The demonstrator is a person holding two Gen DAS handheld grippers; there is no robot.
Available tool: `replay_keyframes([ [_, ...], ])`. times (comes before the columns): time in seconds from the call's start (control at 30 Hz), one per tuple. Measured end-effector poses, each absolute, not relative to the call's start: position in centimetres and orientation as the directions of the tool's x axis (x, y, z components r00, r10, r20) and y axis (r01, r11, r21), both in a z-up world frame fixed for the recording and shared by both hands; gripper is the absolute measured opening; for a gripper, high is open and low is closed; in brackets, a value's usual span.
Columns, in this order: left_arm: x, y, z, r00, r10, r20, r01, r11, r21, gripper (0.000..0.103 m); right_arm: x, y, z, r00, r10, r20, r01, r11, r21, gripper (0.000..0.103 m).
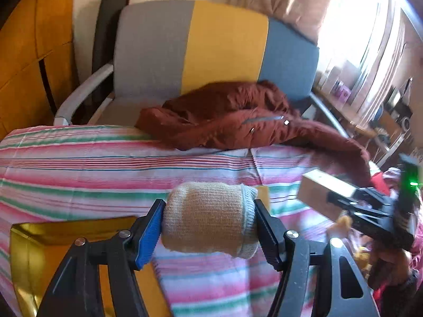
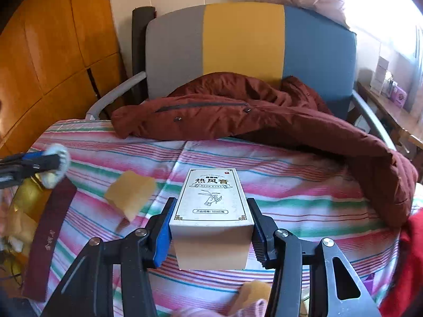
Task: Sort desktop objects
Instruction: 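Carry the medicine box and rolled sock to the gold tray and release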
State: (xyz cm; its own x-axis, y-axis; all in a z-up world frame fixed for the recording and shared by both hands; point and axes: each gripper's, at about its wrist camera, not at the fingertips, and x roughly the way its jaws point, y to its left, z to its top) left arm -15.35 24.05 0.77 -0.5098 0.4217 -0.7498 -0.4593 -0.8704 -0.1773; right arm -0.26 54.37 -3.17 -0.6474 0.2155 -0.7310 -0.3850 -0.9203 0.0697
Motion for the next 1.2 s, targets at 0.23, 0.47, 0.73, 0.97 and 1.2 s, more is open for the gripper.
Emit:
replay_keyframes([
  [0.23, -12.3, 17.7, 3.8, -0.564, 0.407, -0.718, -0.417, -0.891, -0.177, 0.067, -0.4, 52.4, -2.1, -0.672, 0.171, -0.72, -0.358, -0.927, 0.114, 0.051],
  [0.47, -11.3, 10.7, 2.8, -0.59, 0.303, -0.748, -0.315, -0.94, -0.133, 0.067, -0.7, 47.4, 0.3, -0.718, 0.077, -0.691, -0.265, -0.949, 0.17, 0.051],
  [0.73, -11.8, 3.8, -0.4, -0.582, 0.198, -0.789, -0.199, -0.975, -0.098, 0.067, -3.4, 37.0, 1.5, -0.727, -0.129, -0.674, -0.058, -0.967, 0.248, 0.051],
  [0.97, -13.0, 0.3, -2.0, -0.566, 0.178, -0.805, -0.154, -0.982, -0.109, 0.07, -7.5, 29.9, 0.7, -0.701, -0.219, -0.678, -0.009, -0.949, 0.315, 0.051],
  [1.2, -11.9, -1.8, -2.4, -0.582, 0.2, -0.788, -0.126, -0.98, -0.156, 0.078, -11.8, 25.9, -0.5, -0.69, -0.312, -0.653, -0.04, -0.884, 0.465, 0.053],
])
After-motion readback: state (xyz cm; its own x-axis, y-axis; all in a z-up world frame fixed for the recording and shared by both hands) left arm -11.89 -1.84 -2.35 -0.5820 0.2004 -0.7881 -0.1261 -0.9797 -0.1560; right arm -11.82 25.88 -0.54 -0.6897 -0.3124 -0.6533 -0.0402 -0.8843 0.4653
